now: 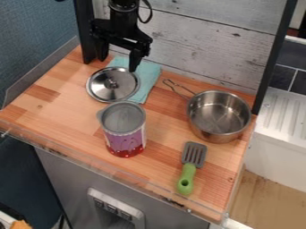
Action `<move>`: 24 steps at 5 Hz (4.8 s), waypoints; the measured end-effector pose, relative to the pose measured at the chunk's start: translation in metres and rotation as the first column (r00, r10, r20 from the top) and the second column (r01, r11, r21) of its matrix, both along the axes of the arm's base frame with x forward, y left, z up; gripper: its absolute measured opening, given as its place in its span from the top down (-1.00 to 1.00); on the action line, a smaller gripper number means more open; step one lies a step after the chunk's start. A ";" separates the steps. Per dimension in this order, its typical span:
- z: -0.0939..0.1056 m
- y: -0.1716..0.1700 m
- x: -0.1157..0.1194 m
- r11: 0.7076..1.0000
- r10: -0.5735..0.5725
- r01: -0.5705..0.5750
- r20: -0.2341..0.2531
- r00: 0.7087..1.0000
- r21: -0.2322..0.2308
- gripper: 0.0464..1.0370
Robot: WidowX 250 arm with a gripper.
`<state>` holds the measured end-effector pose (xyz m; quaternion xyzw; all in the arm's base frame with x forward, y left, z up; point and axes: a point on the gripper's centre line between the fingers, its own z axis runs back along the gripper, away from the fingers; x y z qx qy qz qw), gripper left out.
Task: Put the silver pot on the bottom left side of the table
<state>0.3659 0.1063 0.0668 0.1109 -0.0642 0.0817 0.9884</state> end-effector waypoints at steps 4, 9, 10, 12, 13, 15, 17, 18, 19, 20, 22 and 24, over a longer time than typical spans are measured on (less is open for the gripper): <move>-0.013 -0.141 0.021 0.863 -0.501 0.501 0.023 0.865 -0.070 -0.93; -0.033 -0.212 -0.033 0.774 -0.630 0.609 -0.114 0.768 -0.173 -0.93; -0.036 -0.209 -0.037 0.772 -0.634 0.612 -0.132 0.762 -0.169 -0.93; -0.049 -0.206 -0.035 0.782 -0.623 0.603 -0.168 0.764 -0.157 -0.85; -0.057 -0.206 -0.033 0.784 -0.620 0.599 -0.185 0.762 -0.159 -0.55; -0.061 -0.209 -0.029 0.768 -0.640 0.619 -0.151 0.753 -0.167 0.36; -0.056 -0.199 -0.028 0.720 -0.694 0.676 -0.154 0.704 -0.157 0.92; -0.041 -0.188 -0.022 0.696 -0.718 0.706 -0.119 0.686 -0.130 0.93; -0.018 -0.172 -0.013 0.705 -0.708 0.702 -0.060 0.703 -0.101 0.93; 0.015 -0.141 -0.011 0.782 -0.621 0.620 0.009 0.784 -0.061 0.93; 0.009 -0.071 -0.066 0.924 -0.378 0.372 -0.057 0.924 -0.085 0.93; -0.016 -0.026 -0.116 0.968 -0.240 0.226 -0.143 0.960 -0.105 0.93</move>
